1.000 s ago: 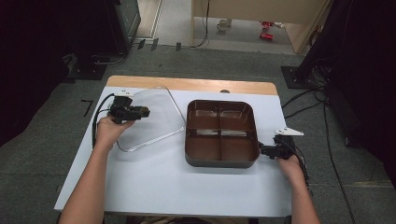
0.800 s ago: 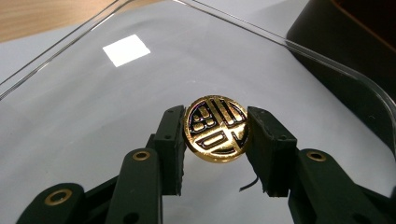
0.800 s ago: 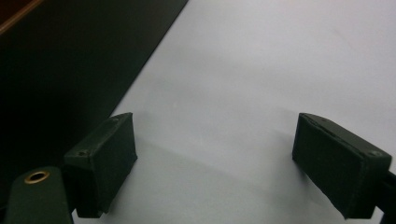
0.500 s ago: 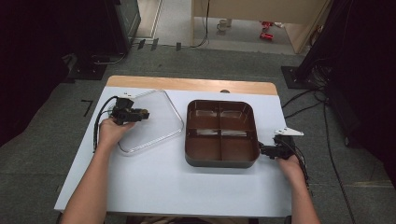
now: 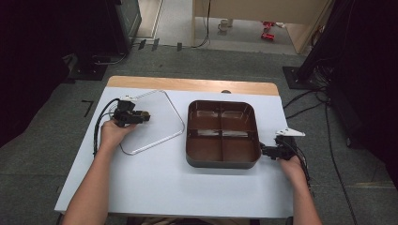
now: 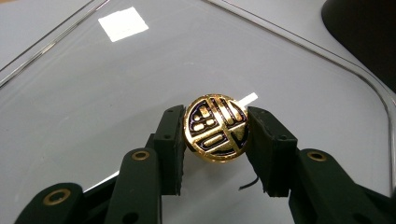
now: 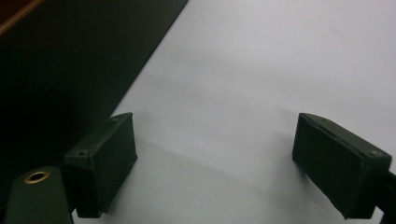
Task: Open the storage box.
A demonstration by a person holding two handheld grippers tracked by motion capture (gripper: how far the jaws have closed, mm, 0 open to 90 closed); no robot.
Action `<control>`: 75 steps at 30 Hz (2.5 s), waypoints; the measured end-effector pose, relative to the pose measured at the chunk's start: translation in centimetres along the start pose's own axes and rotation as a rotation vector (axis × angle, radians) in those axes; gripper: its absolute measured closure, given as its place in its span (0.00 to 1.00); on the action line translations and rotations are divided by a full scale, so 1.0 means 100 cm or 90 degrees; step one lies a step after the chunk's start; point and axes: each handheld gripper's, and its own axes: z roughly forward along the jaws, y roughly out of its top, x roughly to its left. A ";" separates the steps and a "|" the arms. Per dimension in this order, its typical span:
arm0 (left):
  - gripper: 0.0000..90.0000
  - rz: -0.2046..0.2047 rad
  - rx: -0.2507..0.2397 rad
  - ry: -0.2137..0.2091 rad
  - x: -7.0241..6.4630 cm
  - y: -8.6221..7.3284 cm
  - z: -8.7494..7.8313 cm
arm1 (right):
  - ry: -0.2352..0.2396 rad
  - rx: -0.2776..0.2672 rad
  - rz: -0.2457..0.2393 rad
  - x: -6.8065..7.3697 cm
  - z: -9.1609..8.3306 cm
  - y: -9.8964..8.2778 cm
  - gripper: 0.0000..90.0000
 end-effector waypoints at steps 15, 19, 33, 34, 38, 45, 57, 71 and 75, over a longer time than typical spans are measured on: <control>0.40 -0.004 -0.018 -0.001 -0.006 0.007 -0.013 | 0.000 0.000 -0.001 0.000 0.000 0.000 0.14; 0.38 -0.009 -0.031 0.006 -0.009 0.010 -0.021 | 0.001 0.000 0.000 0.000 0.000 0.000 0.14; 0.38 -0.013 -0.055 -0.007 -0.024 0.012 -0.042 | 0.001 0.001 0.000 0.000 0.000 0.000 0.14; 0.38 -0.011 -0.056 -0.011 -0.026 0.012 -0.043 | 0.001 0.001 0.001 0.000 0.000 0.000 0.14; 0.38 0.000 -0.060 -0.010 -0.034 0.011 -0.046 | 0.001 0.001 0.001 0.000 0.000 0.000 0.14; 0.38 0.007 -0.082 -0.033 -0.052 0.005 -0.056 | 0.002 0.001 0.001 0.000 0.000 0.000 0.14; 0.37 0.055 -0.071 -0.018 -0.087 -0.009 -0.055 | 0.002 0.001 0.001 -0.001 0.000 0.000 0.14; 0.36 0.080 -0.062 -0.077 -0.109 -0.032 -0.036 | 0.002 0.001 0.001 -0.001 0.000 0.000 0.14; 0.36 0.089 -0.050 -0.086 -0.113 -0.036 -0.032 | 0.002 0.001 0.001 -0.001 0.000 0.000 0.14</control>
